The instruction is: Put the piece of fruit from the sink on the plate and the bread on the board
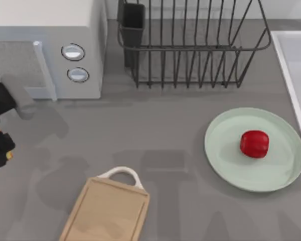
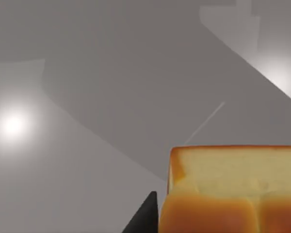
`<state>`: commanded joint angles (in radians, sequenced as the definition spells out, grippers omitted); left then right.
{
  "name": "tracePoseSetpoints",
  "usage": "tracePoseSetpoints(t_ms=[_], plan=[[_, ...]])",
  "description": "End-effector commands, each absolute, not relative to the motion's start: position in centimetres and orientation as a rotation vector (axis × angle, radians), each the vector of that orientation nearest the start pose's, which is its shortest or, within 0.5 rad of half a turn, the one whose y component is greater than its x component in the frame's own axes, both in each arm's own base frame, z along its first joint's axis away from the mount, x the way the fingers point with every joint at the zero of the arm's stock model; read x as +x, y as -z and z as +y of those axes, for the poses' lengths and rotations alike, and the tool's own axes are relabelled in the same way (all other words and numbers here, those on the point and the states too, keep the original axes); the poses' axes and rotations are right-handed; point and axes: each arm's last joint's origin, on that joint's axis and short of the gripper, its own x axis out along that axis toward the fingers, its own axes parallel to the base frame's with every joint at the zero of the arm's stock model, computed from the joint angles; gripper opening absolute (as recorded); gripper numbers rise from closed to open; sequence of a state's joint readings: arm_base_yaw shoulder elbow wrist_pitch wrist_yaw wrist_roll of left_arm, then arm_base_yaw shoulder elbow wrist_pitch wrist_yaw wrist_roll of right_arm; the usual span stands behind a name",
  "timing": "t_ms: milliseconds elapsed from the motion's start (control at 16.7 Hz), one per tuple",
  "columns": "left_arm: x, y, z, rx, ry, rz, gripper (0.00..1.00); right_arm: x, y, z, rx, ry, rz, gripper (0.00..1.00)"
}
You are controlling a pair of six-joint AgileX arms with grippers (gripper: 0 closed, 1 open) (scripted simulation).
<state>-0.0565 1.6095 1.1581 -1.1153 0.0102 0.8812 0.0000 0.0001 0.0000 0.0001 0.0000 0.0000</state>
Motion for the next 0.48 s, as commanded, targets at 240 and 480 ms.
tracePoseSetpoints(t_ms=[240,480], plan=[[28.7,-21.0,-3.2,0.656,0.669,1.465,0.0,10.6,-16.0,-0.1,0.0,0.0,0.0,1.0],[28.6,-20.5,-6.7,0.517,0.524,1.511,0.0,10.6,-16.0,-0.1,0.0,0.0,0.0,1.0]])
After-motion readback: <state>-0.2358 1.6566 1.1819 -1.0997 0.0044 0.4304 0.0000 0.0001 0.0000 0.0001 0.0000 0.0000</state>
